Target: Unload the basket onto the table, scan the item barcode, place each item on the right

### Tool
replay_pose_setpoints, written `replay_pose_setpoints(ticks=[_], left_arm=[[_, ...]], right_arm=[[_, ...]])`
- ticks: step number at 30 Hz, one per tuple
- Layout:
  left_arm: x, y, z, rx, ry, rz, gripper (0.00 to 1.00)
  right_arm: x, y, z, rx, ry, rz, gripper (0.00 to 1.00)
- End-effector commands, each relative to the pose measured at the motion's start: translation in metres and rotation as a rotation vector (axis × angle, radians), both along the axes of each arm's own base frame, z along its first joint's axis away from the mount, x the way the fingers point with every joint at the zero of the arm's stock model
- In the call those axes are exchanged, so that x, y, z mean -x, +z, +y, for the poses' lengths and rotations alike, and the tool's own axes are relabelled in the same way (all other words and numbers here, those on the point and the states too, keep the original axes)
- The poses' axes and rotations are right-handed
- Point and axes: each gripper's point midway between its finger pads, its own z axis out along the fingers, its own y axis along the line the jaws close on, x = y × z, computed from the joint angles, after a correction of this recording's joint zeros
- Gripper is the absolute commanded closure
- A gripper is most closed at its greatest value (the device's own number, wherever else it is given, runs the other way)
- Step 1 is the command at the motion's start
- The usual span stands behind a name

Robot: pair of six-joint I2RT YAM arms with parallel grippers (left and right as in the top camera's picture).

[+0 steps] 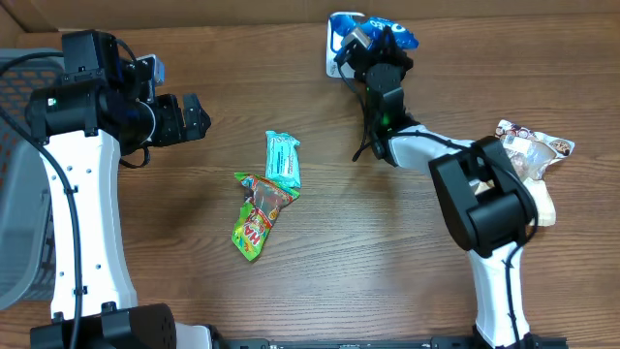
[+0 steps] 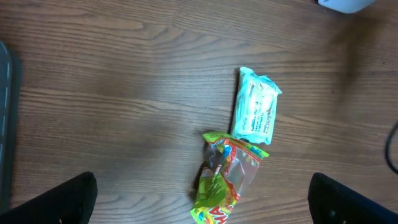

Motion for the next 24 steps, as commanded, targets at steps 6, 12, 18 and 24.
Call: replay_pose_setpoints(ticks=[6,12,18,24], left_arm=[[0.001,-0.001,-0.003,0.002,-0.027,-0.002,0.0],[0.001,-0.001,-0.003,0.002,-0.027,-0.002,0.0],[0.001,-0.001,-0.003,0.002,-0.027,-0.002,0.0],[0.001,-0.001,-0.003,0.002,-0.027,-0.002,0.0]], right_arm=[[-0.009,-0.003,0.013,-0.005,0.063,-0.051,0.96],[-0.021,0.009,0.003,-0.033,0.026,-0.081,0.96],[-0.033,0.046,0.007,-0.059,0.017,-0.147,0.96],[-0.052,0.073,0.02,-0.059,0.113,-0.137,0.96]])
